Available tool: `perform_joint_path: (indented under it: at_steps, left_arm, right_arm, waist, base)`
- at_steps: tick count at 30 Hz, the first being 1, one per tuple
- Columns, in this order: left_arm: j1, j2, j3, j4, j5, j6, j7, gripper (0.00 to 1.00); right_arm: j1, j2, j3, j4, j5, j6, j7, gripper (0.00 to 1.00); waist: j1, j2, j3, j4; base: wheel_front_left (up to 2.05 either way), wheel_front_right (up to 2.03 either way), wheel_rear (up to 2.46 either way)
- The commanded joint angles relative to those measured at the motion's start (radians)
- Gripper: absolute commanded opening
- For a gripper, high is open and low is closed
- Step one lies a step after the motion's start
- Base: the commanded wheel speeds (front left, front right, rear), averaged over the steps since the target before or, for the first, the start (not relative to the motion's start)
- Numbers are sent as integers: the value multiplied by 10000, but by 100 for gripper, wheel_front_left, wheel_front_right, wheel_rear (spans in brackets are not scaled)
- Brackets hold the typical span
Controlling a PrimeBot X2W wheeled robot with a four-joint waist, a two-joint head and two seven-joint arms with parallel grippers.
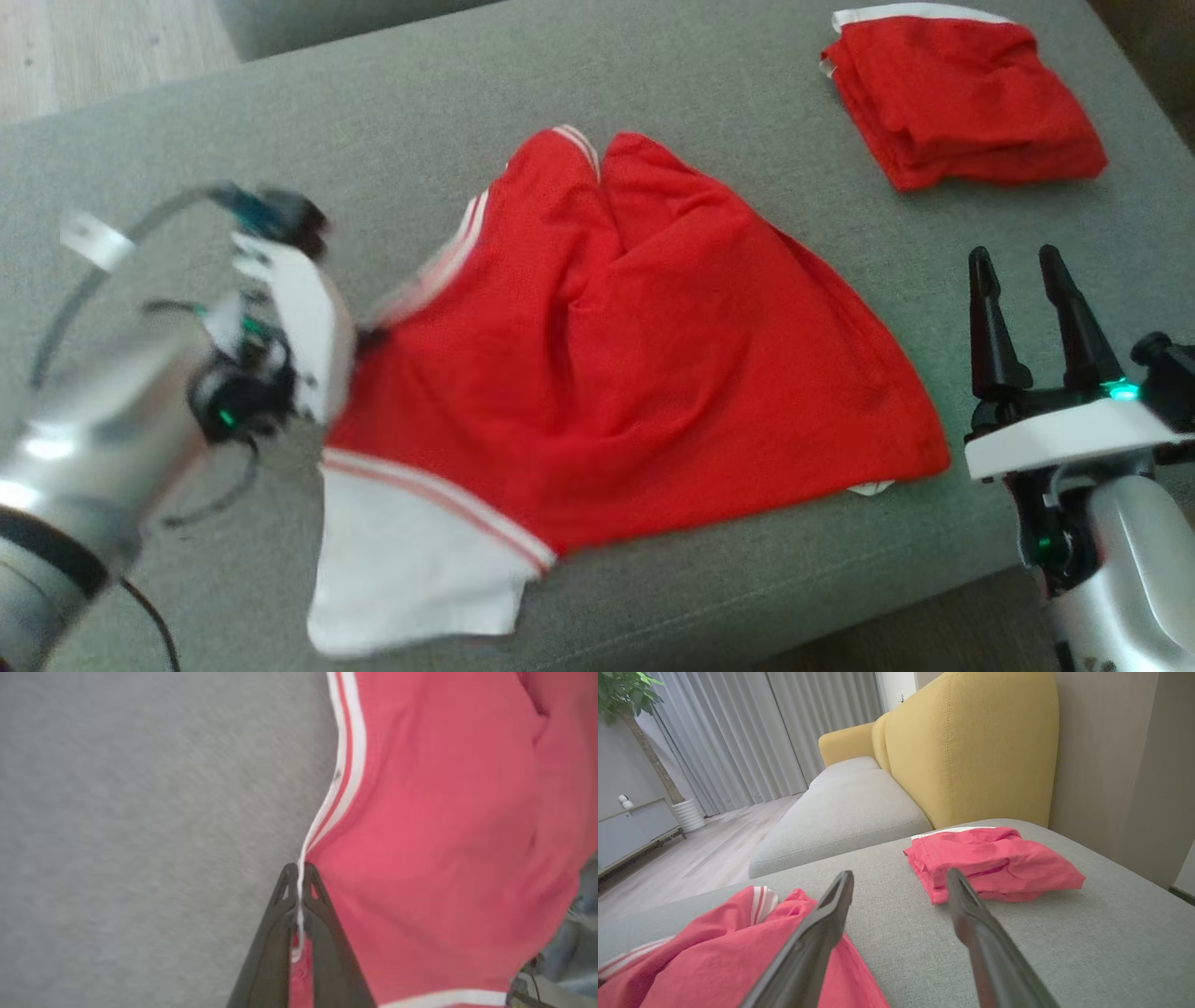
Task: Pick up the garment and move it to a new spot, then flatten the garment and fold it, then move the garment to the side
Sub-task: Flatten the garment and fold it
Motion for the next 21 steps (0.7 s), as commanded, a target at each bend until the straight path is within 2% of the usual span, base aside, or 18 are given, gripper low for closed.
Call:
perform_joint_path:
  at_steps: [1,12,20,21]
  left_arm:
    - [-980,516,639,228,-12,-27,-175,0]
    - [-1769,924,1150,1990,-178,184,-326,0]
    - [-1865,1129,1396,2831,-267,465,-700,0]
    - [-1845,1099,1409,2895,-285,463,-735,3]
  right_arm:
    - [-395,-256,162,-359,73,-7,-136,100]
    - [-700,-386,220,-352,246,-7,-288,100]
    - [-763,-473,176,-213,285,-7,-402,100]
    - [-761,-475,161,-199,270,-7,-406,100]
  waist:
    - [0,0,190,29]
    - [0,0,925,-303]
    - [0,0,905,-406]
    - [0,0,870,-378]
  base:
    - [0,0,0]
    - [0,0,0]
    - [0,0,0]
    - [0,0,0]
